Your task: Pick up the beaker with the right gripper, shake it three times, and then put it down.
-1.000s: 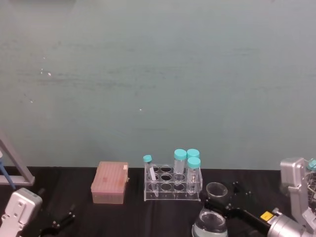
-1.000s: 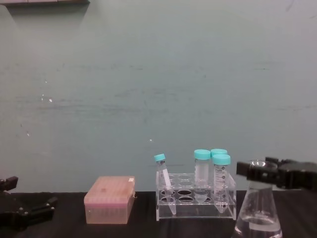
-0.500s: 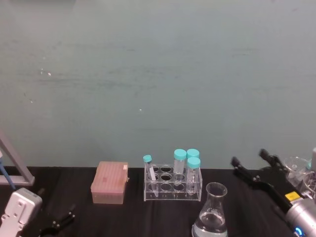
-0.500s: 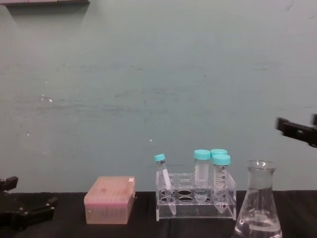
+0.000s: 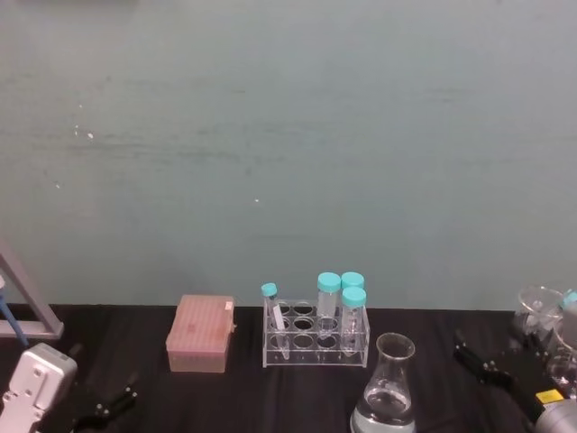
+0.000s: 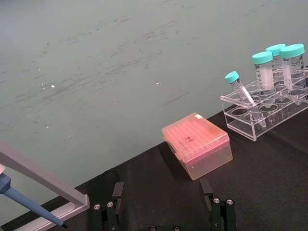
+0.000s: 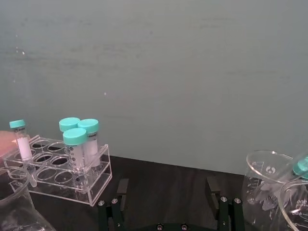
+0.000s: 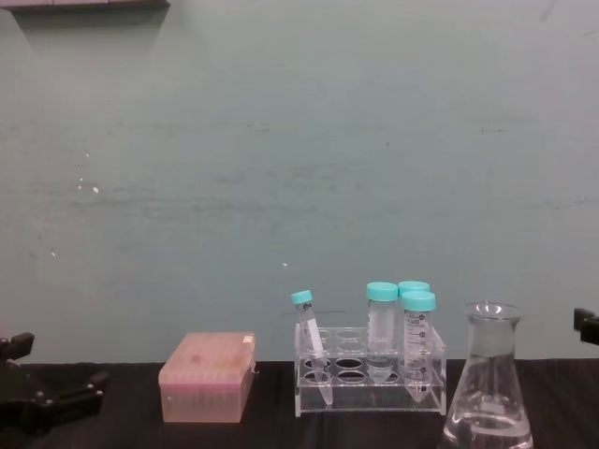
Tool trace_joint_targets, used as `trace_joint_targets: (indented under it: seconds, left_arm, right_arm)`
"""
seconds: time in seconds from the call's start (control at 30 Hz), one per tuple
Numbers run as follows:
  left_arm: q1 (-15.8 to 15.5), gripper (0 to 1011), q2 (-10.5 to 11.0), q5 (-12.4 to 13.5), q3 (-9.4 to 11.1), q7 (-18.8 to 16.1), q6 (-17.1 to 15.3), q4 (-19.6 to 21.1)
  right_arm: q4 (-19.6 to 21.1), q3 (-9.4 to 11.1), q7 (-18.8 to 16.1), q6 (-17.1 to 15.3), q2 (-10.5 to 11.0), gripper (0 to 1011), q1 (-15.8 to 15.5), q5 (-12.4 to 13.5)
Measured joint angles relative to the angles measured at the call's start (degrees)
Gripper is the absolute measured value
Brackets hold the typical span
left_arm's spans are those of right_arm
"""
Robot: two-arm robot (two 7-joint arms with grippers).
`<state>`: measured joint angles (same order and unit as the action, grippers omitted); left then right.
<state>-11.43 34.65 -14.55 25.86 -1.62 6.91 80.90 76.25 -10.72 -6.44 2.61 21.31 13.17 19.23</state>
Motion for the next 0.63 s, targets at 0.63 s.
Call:
trace_joint_targets:
  seconds: [0.63]
  left_arm:
    - [0.0,1000,0.0,0.0,0.0,0.0,0.0,0.0]
  right_arm:
    - [0.08,-0.1,0.05,0.61,0.05,1000,0.28,-0.02]
